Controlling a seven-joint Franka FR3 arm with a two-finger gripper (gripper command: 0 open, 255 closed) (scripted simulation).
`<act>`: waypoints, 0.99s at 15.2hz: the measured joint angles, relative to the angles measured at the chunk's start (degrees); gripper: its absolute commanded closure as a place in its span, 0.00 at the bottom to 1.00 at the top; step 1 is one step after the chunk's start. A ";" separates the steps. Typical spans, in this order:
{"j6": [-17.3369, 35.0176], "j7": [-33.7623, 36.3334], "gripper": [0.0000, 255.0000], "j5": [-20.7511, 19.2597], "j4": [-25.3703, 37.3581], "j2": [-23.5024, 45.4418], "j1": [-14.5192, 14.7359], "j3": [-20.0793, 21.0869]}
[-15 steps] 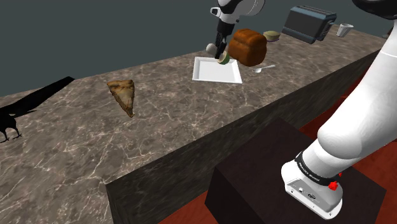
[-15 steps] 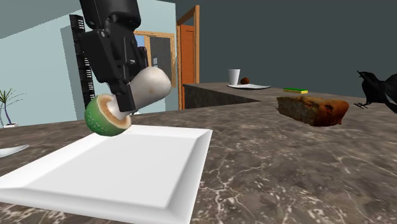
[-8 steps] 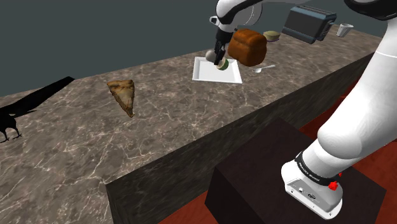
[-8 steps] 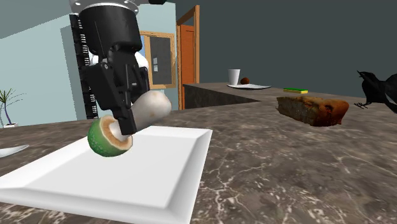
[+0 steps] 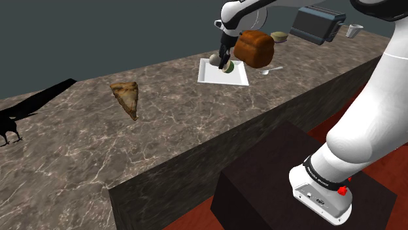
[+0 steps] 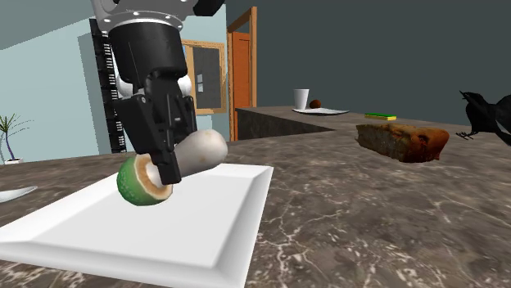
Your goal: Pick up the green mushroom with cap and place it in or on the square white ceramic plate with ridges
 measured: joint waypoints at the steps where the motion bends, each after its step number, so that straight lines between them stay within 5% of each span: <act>1: -0.08 0.07 1.00 -0.05 0.22 0.21 0.02 0.01; 2: -0.13 0.10 0.00 -0.06 0.14 0.15 0.00 -0.01; 15: -6.25 0.06 0.00 -0.14 1.99 -3.46 -0.75 -0.47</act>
